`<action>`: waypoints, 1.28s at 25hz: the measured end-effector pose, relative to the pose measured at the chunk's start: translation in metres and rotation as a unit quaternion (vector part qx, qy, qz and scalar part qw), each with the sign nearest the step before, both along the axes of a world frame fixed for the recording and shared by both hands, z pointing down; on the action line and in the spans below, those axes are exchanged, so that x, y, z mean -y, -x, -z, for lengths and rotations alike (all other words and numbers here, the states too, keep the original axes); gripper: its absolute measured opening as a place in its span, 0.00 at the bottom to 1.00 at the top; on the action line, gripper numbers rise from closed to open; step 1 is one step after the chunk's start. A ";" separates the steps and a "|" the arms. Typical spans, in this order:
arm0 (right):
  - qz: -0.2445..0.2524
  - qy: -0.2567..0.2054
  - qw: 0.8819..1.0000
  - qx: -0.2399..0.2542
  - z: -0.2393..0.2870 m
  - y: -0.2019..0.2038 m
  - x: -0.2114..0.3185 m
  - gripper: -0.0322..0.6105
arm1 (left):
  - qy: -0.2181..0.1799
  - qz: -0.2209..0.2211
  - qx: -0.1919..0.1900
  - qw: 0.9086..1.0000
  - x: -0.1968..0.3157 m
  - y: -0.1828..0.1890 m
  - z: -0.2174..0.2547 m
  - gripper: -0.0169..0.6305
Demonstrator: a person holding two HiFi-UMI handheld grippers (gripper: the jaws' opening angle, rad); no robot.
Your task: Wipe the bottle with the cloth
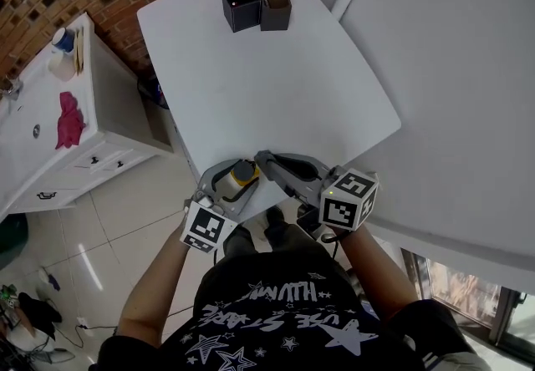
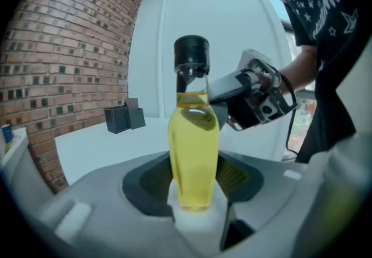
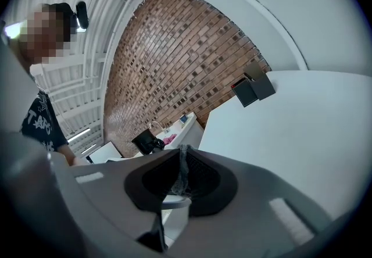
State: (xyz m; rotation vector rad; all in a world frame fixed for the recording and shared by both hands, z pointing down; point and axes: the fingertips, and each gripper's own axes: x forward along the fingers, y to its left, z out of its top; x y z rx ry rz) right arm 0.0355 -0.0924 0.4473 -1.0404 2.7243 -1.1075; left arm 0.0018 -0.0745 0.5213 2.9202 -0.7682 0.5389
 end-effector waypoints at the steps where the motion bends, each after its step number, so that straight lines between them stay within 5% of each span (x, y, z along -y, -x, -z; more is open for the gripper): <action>1: -0.003 -0.001 1.000 -0.001 0.001 0.000 0.001 0.11 | -0.005 0.004 0.008 1.000 0.001 0.002 -0.001 0.35; 19: -0.008 0.046 0.999 0.018 -0.037 0.006 0.007 0.11 | 0.016 0.150 -0.015 0.988 -0.020 0.058 0.015 0.39; 32: 0.001 0.071 0.995 -0.074 -0.097 0.013 0.011 0.11 | 0.024 0.231 -0.009 0.973 -0.025 0.090 0.013 0.38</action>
